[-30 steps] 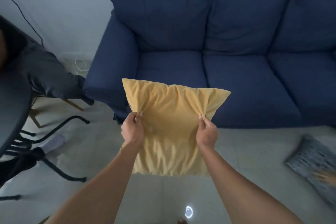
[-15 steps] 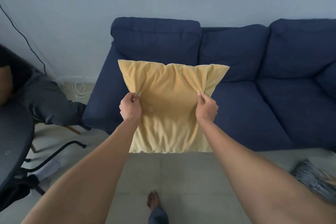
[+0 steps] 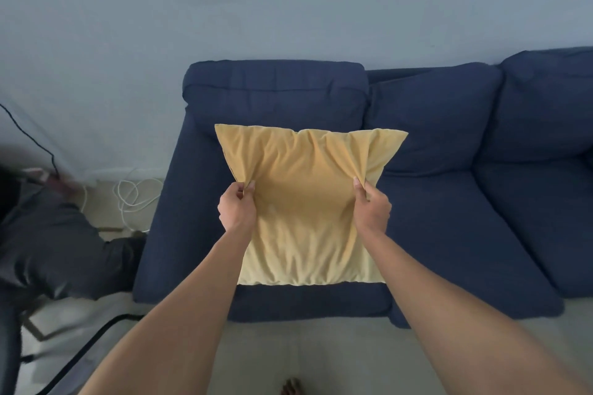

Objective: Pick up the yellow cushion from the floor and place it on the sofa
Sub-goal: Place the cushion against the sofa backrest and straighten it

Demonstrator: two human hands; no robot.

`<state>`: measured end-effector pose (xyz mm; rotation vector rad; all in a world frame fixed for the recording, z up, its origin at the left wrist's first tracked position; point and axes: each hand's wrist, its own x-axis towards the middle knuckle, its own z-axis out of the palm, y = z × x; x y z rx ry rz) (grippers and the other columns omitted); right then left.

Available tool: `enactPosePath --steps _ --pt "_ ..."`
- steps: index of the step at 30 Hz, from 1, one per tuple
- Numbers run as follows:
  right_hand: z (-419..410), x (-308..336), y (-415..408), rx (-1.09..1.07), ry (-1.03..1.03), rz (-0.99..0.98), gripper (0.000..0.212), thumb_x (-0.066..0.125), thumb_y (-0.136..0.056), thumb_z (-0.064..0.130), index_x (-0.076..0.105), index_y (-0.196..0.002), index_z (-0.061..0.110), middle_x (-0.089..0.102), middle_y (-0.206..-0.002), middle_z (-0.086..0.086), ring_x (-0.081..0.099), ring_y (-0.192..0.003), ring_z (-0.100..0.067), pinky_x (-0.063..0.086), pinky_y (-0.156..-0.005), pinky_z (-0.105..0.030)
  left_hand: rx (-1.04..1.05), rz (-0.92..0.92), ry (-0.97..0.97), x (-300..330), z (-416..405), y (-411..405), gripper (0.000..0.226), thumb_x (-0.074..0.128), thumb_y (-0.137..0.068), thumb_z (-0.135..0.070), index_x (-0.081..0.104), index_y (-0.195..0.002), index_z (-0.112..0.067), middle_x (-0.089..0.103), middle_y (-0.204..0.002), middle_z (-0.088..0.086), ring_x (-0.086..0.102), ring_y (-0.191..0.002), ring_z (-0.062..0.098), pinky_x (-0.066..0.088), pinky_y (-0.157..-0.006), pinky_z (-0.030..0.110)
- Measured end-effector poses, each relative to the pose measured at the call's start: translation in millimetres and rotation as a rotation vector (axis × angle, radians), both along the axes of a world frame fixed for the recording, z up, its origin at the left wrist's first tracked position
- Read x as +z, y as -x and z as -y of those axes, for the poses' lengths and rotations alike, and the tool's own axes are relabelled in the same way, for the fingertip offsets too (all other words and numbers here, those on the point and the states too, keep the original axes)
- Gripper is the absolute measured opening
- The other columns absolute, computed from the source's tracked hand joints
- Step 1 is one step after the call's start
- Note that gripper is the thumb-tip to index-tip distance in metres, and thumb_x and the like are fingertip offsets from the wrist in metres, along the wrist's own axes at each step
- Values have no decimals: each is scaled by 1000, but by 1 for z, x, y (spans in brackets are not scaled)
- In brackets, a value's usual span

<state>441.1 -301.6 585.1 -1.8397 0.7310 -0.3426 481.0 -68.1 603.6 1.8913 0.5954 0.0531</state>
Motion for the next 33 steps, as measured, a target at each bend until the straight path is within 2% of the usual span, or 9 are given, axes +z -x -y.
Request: enactPosePath --steps 3,4,5,6,10,16,21,29,33 --pt "2 -11 -42 31 -23 9 54 53 -106 43 69 -110 -8 67 -78 -22 57 -73 -38 52 -73 -42 -3 -10 22 -18 2 -45 28 60 -101 -38 63 -91 -12 51 -73 -5 43 -60 14 35 -55 29" --pt "4 -15 -56 33 -44 7 51 54 -106 41 70 -114 -7 45 -69 -2 59 -75 -35 53 -76 -41 -2 -16 34 -24 4 -59 29 60 -102 -37 61 -89 -11 49 -71 -5 42 -60 14 35 -56 29" --pt "6 -18 -71 35 -64 7 49 54 -106 39 70 -118 -7 60 -118 -13 62 -78 -33 53 -80 -40 0 -20 43 -30 6 -74 30 60 -102 -36 60 -87 -10 48 -70 -5 41 -60 15 36 -56 29" --pt "8 -21 -85 36 -81 8 48 55 -106 37 69 -121 -7 74 -93 -16 65 -85 -34 53 -83 -41 3 -25 50 -36 8 -88 30 60 -102 -35 60 -87 -9 48 -70 -5 40 -60 15 37 -57 28" --pt "18 -41 -142 50 -125 15 45 57 -106 32 69 -127 -6 69 -127 -25 62 -118 -42 51 -98 -38 16 -26 63 -63 18 -143 31 60 -102 -33 63 -93 -4 50 -72 -2 40 -61 14 39 -60 30" --pt "39 -108 -224 109 -110 48 21 58 -105 32 76 -97 24 75 -86 -11 61 -70 -17 50 -68 -31 53 -13 67 -115 36 -217 37 60 -102 -33 63 -97 3 52 -77 5 42 -69 18 40 -62 29" --pt "47 -167 -271 125 -120 30 30 57 -105 36 73 -97 12 54 -73 19 46 -68 0 42 -73 -23 50 -23 37 -164 41 -257 36 59 -103 -32 65 -98 3 55 -80 6 45 -70 16 41 -62 26" --pt "42 -221 -290 161 -1 29 47 54 -105 42 63 -144 17 63 -142 5 56 -132 -11 39 -100 -2 44 -22 -23 -209 37 -281 29 60 -101 -39 69 -94 -13 64 -82 -4 55 -76 11 45 -66 21" --pt "50 -218 -288 134 55 30 53 54 -104 47 54 -152 25 43 -160 1 42 -145 -10 39 -118 -28 -11 -2 -120 -208 24 -282 42 60 -99 -50 66 -125 -17 63 -114 -1 59 -95 10 52 -91 31"
